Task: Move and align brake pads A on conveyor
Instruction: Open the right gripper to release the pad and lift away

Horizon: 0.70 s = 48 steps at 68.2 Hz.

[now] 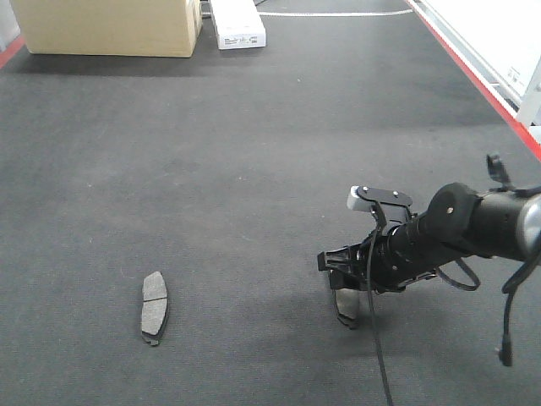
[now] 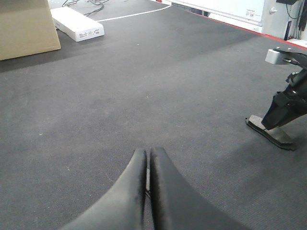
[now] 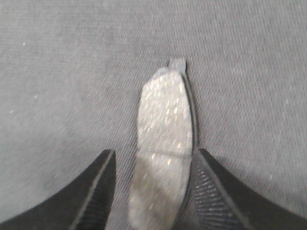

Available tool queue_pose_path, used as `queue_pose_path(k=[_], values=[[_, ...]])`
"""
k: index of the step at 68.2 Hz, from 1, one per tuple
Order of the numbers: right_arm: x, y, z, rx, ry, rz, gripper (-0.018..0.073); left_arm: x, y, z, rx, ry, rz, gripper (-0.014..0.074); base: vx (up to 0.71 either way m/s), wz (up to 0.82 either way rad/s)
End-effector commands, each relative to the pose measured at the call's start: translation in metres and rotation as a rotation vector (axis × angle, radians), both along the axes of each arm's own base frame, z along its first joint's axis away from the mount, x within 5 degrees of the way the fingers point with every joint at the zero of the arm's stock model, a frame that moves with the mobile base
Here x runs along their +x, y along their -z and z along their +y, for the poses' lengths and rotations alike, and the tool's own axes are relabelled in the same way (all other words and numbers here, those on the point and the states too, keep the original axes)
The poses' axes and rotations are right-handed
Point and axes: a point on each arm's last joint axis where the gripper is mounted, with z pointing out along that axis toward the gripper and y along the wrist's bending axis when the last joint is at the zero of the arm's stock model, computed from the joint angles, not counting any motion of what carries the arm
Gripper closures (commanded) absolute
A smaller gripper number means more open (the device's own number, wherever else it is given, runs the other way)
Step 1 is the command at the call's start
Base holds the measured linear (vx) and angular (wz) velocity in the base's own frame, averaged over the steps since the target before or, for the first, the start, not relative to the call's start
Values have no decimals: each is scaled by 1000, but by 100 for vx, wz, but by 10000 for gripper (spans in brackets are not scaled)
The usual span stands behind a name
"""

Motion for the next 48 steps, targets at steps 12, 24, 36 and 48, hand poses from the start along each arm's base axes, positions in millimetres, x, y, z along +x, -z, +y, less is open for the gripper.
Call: queue_pose_path(k=[12,24,36,48], values=[[-15,-69,-10,-7,-31,-197,302,2,-13,1,-44,-16,-69,603,0,0],[-51,-91,-22,-13,-33,-281,439,2,-13,1,-44,-16,-69,603,0,0],[-93,-108,-36,-29,-41,-400,575,2,-13,1,-44,-16,-69,603,0,0],[-134,-125,-49,-19,-42,-543,568,2,-13,1,-44,-16,-69,603,0,0]])
